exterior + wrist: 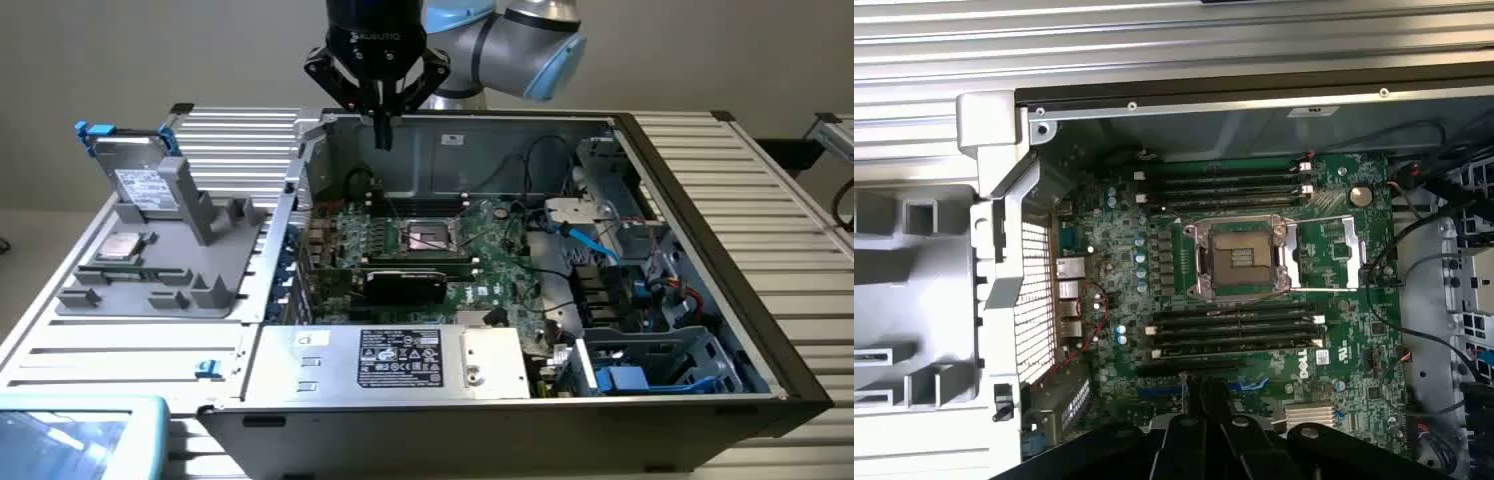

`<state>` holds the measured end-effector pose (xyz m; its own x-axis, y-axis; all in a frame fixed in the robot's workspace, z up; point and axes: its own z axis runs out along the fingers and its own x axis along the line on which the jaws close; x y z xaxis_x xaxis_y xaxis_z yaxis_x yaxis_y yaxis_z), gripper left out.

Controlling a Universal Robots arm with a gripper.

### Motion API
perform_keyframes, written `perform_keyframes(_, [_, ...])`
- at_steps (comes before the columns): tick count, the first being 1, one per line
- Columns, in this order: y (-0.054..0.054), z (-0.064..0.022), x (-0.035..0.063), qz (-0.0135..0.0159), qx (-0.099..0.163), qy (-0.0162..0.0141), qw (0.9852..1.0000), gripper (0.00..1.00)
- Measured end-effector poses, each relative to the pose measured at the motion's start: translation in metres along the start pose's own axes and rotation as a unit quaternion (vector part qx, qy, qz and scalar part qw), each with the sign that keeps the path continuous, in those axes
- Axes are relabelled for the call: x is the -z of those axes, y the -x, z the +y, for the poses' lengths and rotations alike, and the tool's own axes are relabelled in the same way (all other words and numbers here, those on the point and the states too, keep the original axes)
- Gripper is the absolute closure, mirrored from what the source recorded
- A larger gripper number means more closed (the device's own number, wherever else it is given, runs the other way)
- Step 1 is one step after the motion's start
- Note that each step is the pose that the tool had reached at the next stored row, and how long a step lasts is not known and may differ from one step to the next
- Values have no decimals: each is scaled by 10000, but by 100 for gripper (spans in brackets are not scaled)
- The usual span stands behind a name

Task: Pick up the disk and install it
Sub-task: 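Reach for the disk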

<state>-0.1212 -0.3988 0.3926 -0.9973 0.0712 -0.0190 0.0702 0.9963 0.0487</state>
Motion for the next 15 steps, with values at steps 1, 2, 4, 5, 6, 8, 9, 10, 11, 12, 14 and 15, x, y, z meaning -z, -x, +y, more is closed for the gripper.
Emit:
perform_keyframes(1, [0, 0, 0, 0, 0, 0, 10000, 89])
perform_keyframes(2, [0, 0, 0, 0, 0, 0, 10000, 89])
perform_keyframes(4, [0, 0, 0, 0, 0, 0, 10000, 89])
perform_keyframes(5, [0, 0, 0, 0, 0, 0, 10000, 89])
perform_keyframes(6, [0, 0, 0, 0, 0, 0, 10000, 89])
perform_keyframes(8, [0, 0, 0, 0, 0, 0, 10000, 89])
perform_keyframes(9, [0, 0, 0, 0, 0, 0, 10000, 89])
perform_keyframes(10, [0, 0, 0, 0, 0, 0, 10000, 89])
perform_keyframes(11, [0, 0, 0, 0, 0, 0, 10000, 89])
perform_keyframes(12, [-4, 1, 0, 0, -1, -1, 10000, 89])
perform_keyframes(14, [-18, 4, 0, 0, 0, 0, 10000, 89])
perform_keyframes(15, [-29, 7, 0, 0, 0, -1, 10000, 89])
